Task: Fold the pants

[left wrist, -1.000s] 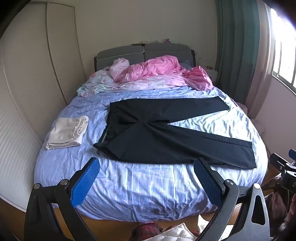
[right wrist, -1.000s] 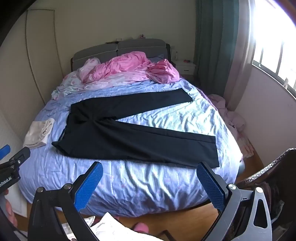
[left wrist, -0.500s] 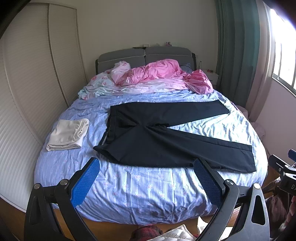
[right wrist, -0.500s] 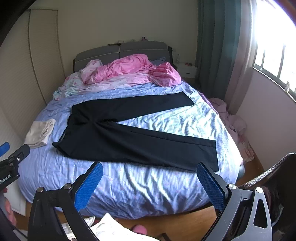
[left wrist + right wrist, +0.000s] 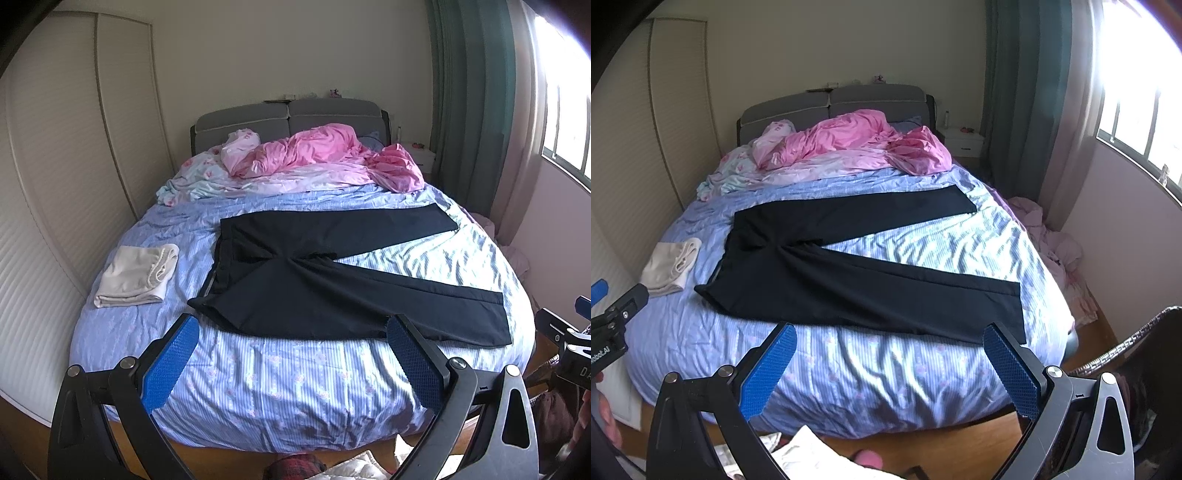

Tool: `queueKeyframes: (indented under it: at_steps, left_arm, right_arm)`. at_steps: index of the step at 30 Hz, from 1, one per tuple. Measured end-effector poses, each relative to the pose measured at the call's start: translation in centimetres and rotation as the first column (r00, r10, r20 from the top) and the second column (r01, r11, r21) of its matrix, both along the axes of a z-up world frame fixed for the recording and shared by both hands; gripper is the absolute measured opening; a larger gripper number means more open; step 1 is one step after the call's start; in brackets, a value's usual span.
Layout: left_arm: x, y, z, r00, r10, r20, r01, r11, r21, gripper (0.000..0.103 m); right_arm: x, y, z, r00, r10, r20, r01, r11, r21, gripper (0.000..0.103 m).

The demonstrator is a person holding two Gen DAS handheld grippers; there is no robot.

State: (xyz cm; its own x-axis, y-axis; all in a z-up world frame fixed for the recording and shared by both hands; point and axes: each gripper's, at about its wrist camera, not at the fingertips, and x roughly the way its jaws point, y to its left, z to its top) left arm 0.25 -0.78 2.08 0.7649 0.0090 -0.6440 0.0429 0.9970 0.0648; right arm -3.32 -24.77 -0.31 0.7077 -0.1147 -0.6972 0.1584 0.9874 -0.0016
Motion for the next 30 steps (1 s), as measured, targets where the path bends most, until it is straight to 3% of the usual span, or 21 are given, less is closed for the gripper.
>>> queueKeyframes:
  at_steps: [30]
  left_arm:
    - [-0.05, 0.05, 0.05, 1.000, -0.001, 0.006, 0.001, 1.000, -0.001, 0.103]
  right_arm:
    - [0.33, -0.31, 0.02, 1.000, 0.003, -0.009, -0.003, 1.000, 0.001, 0.103]
